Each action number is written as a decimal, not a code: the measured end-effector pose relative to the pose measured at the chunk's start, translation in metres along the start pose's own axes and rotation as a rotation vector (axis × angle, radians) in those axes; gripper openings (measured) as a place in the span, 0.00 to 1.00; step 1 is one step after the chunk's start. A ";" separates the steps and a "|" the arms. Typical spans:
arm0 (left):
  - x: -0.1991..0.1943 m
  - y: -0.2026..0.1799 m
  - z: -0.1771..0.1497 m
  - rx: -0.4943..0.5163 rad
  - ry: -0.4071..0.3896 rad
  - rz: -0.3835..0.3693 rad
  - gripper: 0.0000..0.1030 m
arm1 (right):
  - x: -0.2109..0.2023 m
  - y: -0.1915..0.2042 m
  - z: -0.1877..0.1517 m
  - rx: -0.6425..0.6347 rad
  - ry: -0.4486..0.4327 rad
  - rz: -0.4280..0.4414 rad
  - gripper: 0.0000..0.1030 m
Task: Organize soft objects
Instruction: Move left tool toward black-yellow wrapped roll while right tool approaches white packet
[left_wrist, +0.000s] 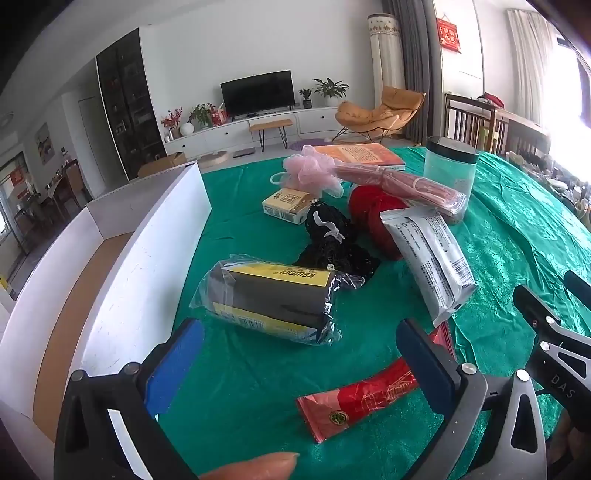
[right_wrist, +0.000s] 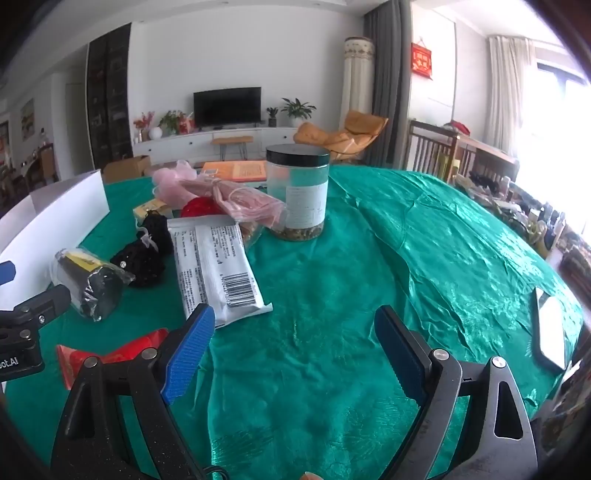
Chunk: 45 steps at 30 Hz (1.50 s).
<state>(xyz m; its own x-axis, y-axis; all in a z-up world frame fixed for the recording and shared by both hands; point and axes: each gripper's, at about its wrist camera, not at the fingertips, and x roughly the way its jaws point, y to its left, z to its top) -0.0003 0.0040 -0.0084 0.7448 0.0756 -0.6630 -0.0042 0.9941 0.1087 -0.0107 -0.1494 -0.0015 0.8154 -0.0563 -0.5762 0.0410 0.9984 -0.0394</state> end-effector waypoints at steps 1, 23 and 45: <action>0.000 0.000 -0.001 0.001 0.003 0.003 1.00 | 0.001 -0.001 0.000 0.002 0.001 0.001 0.88; 0.012 0.013 -0.014 -0.012 0.049 0.017 1.00 | 0.001 0.002 -0.001 -0.006 0.008 0.022 0.88; 0.035 0.026 -0.037 -0.068 0.113 -0.027 1.00 | 0.004 0.000 -0.002 0.004 0.023 0.038 0.88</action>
<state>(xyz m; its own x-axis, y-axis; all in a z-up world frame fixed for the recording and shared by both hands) 0.0008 0.0355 -0.0566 0.6657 0.0532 -0.7443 -0.0328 0.9986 0.0420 -0.0082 -0.1499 -0.0056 0.8032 -0.0184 -0.5954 0.0124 0.9998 -0.0143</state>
